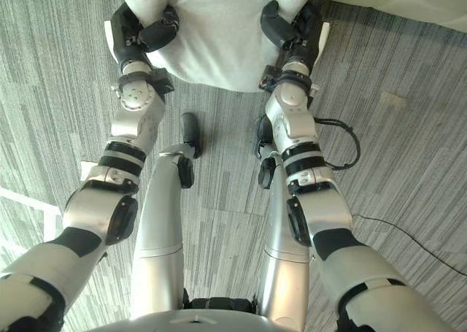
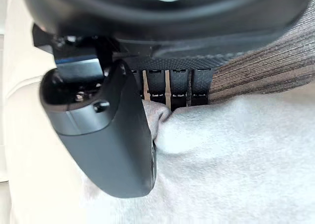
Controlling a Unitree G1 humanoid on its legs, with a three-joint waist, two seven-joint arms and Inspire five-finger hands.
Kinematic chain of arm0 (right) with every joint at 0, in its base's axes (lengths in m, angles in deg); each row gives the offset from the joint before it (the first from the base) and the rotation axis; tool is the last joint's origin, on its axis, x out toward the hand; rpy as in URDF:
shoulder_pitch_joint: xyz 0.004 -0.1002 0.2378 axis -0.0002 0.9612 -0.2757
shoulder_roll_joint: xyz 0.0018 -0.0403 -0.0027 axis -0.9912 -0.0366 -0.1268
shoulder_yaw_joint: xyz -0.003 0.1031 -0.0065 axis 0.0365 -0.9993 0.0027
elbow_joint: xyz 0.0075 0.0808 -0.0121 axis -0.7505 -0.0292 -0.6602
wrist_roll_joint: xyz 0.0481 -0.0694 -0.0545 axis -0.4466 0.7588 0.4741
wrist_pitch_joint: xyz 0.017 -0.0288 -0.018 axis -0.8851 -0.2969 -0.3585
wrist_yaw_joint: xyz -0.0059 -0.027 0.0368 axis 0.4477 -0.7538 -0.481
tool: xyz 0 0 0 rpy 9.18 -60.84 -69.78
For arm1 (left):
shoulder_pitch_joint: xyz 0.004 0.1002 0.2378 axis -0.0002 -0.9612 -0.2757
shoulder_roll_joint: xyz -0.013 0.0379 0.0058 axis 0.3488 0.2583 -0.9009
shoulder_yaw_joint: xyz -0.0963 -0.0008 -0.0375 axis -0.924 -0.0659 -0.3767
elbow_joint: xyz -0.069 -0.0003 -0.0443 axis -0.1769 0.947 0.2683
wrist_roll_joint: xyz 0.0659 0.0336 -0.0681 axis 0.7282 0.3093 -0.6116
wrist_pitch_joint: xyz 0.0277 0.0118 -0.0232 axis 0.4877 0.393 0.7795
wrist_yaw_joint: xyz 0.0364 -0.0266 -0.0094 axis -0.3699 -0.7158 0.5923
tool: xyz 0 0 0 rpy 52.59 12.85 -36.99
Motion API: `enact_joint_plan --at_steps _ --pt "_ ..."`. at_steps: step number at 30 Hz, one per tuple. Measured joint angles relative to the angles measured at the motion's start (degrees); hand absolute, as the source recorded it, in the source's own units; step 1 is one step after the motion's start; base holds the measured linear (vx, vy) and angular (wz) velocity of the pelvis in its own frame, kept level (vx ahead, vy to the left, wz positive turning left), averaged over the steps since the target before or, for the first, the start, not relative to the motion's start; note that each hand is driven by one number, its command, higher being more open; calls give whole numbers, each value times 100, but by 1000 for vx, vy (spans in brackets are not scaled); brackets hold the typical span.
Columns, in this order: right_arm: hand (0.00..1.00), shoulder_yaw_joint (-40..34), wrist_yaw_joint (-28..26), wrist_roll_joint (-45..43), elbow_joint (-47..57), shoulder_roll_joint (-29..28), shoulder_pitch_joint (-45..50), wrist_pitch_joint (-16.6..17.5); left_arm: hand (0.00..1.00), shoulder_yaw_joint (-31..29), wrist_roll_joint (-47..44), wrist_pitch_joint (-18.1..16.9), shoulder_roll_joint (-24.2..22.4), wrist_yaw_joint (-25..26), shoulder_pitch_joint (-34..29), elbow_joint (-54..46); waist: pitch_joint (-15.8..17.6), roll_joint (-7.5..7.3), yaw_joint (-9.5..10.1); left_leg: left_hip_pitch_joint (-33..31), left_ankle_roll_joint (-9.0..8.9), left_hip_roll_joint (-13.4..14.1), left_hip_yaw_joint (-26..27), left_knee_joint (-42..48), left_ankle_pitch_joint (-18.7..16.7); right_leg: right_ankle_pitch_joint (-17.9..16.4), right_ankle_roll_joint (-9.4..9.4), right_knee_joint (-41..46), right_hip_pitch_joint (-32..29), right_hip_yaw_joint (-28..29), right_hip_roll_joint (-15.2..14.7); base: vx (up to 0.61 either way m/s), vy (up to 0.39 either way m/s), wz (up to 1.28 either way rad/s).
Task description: Pick up cushions and gather them together orderly.
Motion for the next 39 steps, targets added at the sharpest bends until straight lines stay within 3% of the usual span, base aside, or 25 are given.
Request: enact_joint_plan --at_steps 1,4,9,10,11,12,15,21,24,28,30,34,35,36,38,39 --pt "0 62 -6 1 489 1 442 111 0 30 -2 -2 -61 -15 -427 -601 -8 -5 -22 336 -10 0 14 -116 13 12 -18 -104 323 0 6 -16 -18 -5" --pt "0 124 -5 8 1012 -13 917 201 0 110 -1 -30 -162 -16 -797 -1034 -20 -10 -28 770 -22 2 39 -359 53 35 -46 -300 729 0 24 -21 -29 -6" --pt "0 273 -16 574 2823 -229 2777 416 0 362 43 -174 -737 -54 -2538 -2621 -199 -47 -29 2492 -91 -25 124 -1407 211 96 -63 -1186 2351 -72 77 35 -54 -8" --pt "0 288 -17 592 2941 -228 2893 416 0 396 48 -180 -762 -54 -2647 -2715 -213 -48 -30 2595 -92 -25 122 -1460 213 95 -64 -1235 2452 -86 79 145 -37 -3" --pt "0 335 -59 849 3558 -224 3578 435 0 601 78 -234 -884 -86 -3227 -3149 -262 -50 -10 3246 -108 -32 125 -1784 227 99 -88 -1499 3088 -147 86 120 -18 -1" --pt "0 338 -61 857 3575 -225 3593 435 0 609 78 -235 -888 -87 -3239 -3159 -269 -54 -9 3259 -108 -32 126 -1796 228 99 -87 -1506 3098 -148 86 124 -15 -1" --pt "0 392 -295 1219 4301 -216 4584 442 0 834 76 -315 -1001 -257 -4136 -3645 -580 -58 13 4043 -113 -61 149 -2211 238 55 -36 -1840 3853 -191 78 119 -5 -2" --pt "0 752 -539 2025 4811 -91 6043 524 0 909 74 -394 -1035 -539 -5491 -4051 -1358 -26 60 5071 -109 -30 175 -2777 194 15 11 -2505 4921 -288 147 114 29 -2" --pt "0 857 -585 2328 4893 -46 6356 523 0 924 76 -414 -1027 -551 -5829 -4112 -1551 24 112 5295 -104 18 222 -2839 118 14 12 -2700 5167 -285 209 99 32 -12" --pt "0 876 -626 2796 4781 2 6635 521 0 1112 75 -446 -958 -552 -6385 -4125 -1757 91 168 5747 -12 -6 286 -2707 -288 -102 89 -2740 5654 -146 227 144 59 -17" --pt "0 871 -624 2907 4505 15 6629 521 0 1157 76 -437 -889 -553 -6530 -4093 -1756 75 136 6018 31 -27 371 -2607 -509 -99 108 -2008 5579 -196 144 104 40 -27" --pt "0 864 -624 2949 3995 8 6632 502 0 1203 143 -388 -731 -552 -6662 -4085 -1777 36 53 6474 146 -118 456 -2536 -807 116 -218 -877 5360 -335 -125 132 36 -16" --pt "0 864 -625 2950 3811 11 6595 486 0 1202 253 -386 -689 -552 -6661 -4084 -1803 -16 44 6613 219 -216 420 -2759 -806 343 -402 -613 5211 -343 -195 137 39 -21" --pt "0 864 -635 2951 3639 10 6547 472 0 1203 274 -384 -657 -549 -6668 -4069 -1818 -23 34 6751 322 -240 378 -2953 -780 342 -600 -533 5084 -413 -198 210 45 -26" --pt "0 863 -686 2951 3465 7 6518 457 0 1206 314 -388 -573 -549 -6653 -4050 -1934 -71 20 6816 370 -236 299 -3194 -778 -10 -217 -1699 5136 -480 36 197 -15 -19" --pt "0 859 -715 2947 3458 29 6516 441 0 1205 314 -393 -506 -550 -6607 -3968 -1954 -105 -13 6902 366 -241 294 -3377 -777 148 19 -2621 5151 -433 190 207 -77 -6"
